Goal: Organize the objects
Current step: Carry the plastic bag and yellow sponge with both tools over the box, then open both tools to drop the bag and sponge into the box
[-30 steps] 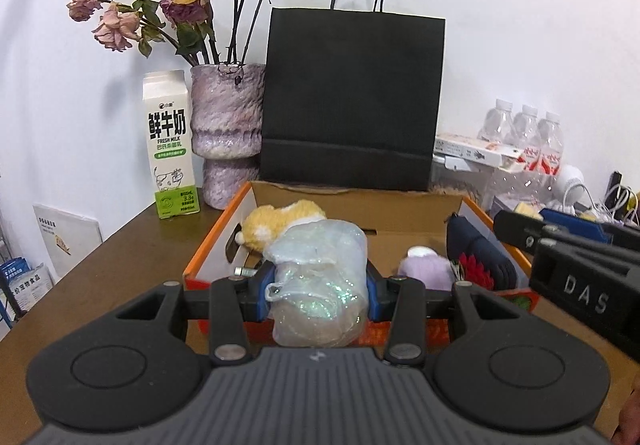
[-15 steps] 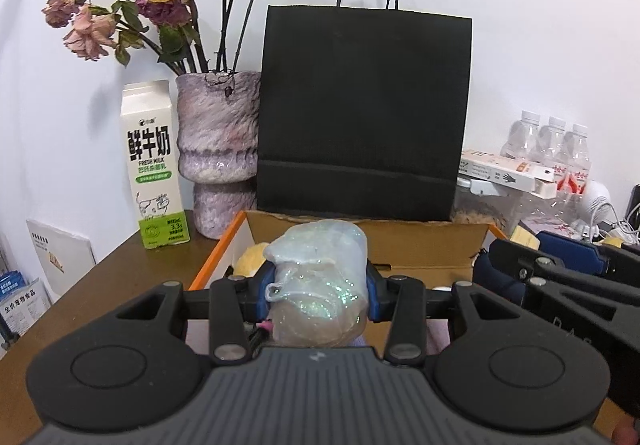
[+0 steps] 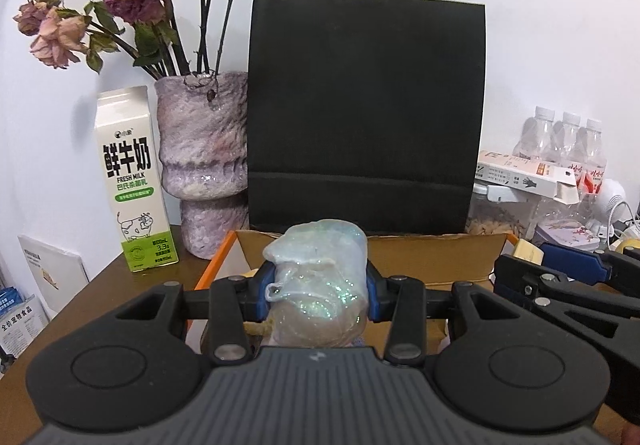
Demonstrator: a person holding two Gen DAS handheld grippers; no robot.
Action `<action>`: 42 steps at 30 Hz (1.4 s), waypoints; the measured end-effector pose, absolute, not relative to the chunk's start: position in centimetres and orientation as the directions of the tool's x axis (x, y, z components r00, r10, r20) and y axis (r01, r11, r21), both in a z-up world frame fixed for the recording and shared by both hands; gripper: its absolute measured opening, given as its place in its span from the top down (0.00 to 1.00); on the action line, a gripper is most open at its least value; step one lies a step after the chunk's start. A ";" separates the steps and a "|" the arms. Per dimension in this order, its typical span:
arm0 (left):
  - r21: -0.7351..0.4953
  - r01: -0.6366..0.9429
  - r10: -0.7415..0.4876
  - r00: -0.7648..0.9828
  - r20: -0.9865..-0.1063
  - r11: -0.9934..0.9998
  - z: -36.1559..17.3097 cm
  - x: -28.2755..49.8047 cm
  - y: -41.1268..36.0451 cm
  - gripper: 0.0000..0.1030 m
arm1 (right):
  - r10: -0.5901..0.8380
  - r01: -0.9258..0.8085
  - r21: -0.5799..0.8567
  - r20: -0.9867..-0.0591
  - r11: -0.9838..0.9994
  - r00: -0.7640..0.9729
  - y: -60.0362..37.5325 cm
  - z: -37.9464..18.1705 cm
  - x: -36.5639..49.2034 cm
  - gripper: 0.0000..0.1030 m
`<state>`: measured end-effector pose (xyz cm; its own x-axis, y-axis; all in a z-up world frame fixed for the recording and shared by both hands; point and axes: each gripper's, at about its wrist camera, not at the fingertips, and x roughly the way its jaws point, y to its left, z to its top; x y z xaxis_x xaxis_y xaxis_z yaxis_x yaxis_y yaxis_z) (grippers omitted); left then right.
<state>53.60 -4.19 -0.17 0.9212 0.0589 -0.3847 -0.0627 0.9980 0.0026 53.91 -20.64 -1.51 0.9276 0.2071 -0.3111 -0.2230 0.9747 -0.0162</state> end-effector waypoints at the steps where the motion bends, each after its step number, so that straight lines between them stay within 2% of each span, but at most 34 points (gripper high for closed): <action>1: 0.002 -0.061 0.057 0.920 -0.389 0.998 -0.3 53.8 -4.1 0.58 | 0.207 -0.223 -0.016 -0.316 0.975 0.926 -20.7 -1.6 54.1 0.67; 6: 0.009 -0.058 0.056 0.914 -0.402 0.998 -0.7 54.4 -3.7 0.58 | 0.209 -0.228 -0.019 -0.336 0.973 0.918 -20.7 -2.1 54.7 0.67; 11: 0.018 -0.064 0.066 0.911 -0.407 0.998 -0.8 54.4 -3.4 0.52 | 0.198 -0.219 -0.018 -0.355 0.976 0.913 -20.9 -2.2 54.9 0.66; 13: 0.020 -0.073 0.075 0.911 -0.406 0.997 -0.8 54.5 -3.2 0.45 | 0.190 -0.212 -0.021 -0.357 0.977 0.914 -20.9 -2.3 54.9 0.63; 14: 0.020 -0.077 0.079 0.911 -0.405 0.997 -0.8 54.5 -3.0 0.41 | 0.187 -0.208 -0.021 -0.359 0.978 0.915 -20.9 -2.3 54.9 0.55; 15: 0.022 -0.082 0.084 0.911 -0.403 0.996 -0.8 54.5 -2.9 0.38 | 0.182 -0.202 -0.021 -0.358 0.979 0.916 -21.0 -2.3 54.9 0.42; 16: 0.023 -0.087 0.089 0.913 -0.399 0.996 -0.8 54.5 -2.7 0.24 | 0.175 -0.196 -0.023 -0.355 0.980 0.918 -21.0 -2.2 54.9 0.35; 17: 0.024 -0.095 0.097 0.915 -0.391 0.995 -0.7 54.5 -2.5 0.10 | 0.167 -0.188 -0.026 -0.350 0.982 0.922 -21.0 -2.2 54.9 0.23; 18: 0.025 -0.103 0.105 0.919 -0.381 0.994 -0.7 54.4 -2.4 0.05 | 0.160 -0.181 -0.029 -0.345 0.983 0.925 -21.1 -2.2 54.8 0.14; 19: 0.028 -0.111 0.114 0.924 -0.366 0.993 -0.6 54.3 -2.2 0.00 | 0.155 -0.176 -0.030 -0.343 0.984 0.926 -21.1 -2.1 54.8 0.10; 22: 0.030 -0.124 0.127 0.927 -0.353 0.992 -0.4 54.2 -1.8 0.00 | 0.147 -0.167 -0.028 -0.341 0.986 0.929 -21.3 -2.1 54.8 0.00; 42: 0.017 -0.122 0.120 0.927 -0.355 0.992 0.2 52.7 -1.2 0.00 | 0.148 -0.169 -0.032 -0.336 0.985 0.930 -21.4 -1.4 53.5 0.00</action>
<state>52.70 -1.15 0.21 0.9273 0.1202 -0.3546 -0.1221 0.9924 0.0172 53.55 -21.36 -1.42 0.9300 0.1484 -0.3362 -0.1687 0.9852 -0.0316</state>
